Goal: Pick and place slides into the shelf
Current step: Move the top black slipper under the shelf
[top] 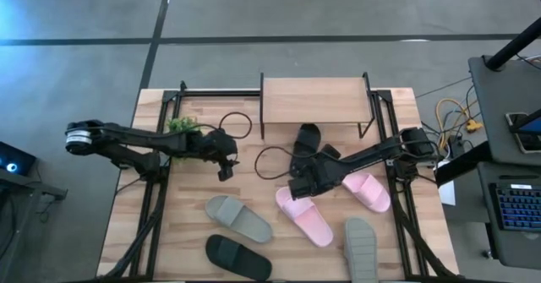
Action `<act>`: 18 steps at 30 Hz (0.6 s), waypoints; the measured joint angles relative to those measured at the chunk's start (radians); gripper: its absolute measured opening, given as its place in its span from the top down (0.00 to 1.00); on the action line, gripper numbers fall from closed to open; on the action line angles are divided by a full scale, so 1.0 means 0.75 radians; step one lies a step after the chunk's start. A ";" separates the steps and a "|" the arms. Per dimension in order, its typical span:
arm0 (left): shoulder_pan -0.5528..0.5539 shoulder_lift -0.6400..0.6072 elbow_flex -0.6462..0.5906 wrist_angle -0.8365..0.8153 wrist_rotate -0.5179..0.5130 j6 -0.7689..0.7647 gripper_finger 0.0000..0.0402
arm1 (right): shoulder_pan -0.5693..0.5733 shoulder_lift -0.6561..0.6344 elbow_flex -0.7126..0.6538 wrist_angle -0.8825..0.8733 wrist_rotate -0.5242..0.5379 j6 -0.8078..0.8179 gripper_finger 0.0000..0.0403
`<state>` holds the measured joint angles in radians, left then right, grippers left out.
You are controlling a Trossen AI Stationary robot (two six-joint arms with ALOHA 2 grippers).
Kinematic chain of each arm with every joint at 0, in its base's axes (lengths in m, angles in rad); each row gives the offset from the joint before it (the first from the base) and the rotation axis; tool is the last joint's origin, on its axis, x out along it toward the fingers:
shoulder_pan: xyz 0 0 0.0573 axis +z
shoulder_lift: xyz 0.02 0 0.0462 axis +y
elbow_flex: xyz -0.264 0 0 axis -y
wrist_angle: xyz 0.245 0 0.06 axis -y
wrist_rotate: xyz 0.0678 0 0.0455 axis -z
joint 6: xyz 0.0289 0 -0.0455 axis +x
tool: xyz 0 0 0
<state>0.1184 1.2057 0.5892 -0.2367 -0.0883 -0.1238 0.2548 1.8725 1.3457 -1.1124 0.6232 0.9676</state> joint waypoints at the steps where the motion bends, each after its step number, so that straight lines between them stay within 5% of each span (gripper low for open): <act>1: 0.000 0.003 -0.002 -0.002 0.000 0.000 0.57 | 0.000 0.000 -0.003 -0.001 0.008 -0.013 0.57; 6: 0.000 0.005 -0.009 0.003 -0.055 0.001 0.57 | -0.005 -0.004 -0.022 0.010 0.136 -0.176 0.58; 18: 0.000 0.007 -0.010 0.059 -0.152 0.012 0.57 | -0.112 -0.004 -0.051 0.231 0.073 -0.435 0.58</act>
<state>0.1186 1.2110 0.5819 -0.1928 -0.2020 -0.1152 0.1712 1.8698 1.3072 -0.9390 0.6777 0.6414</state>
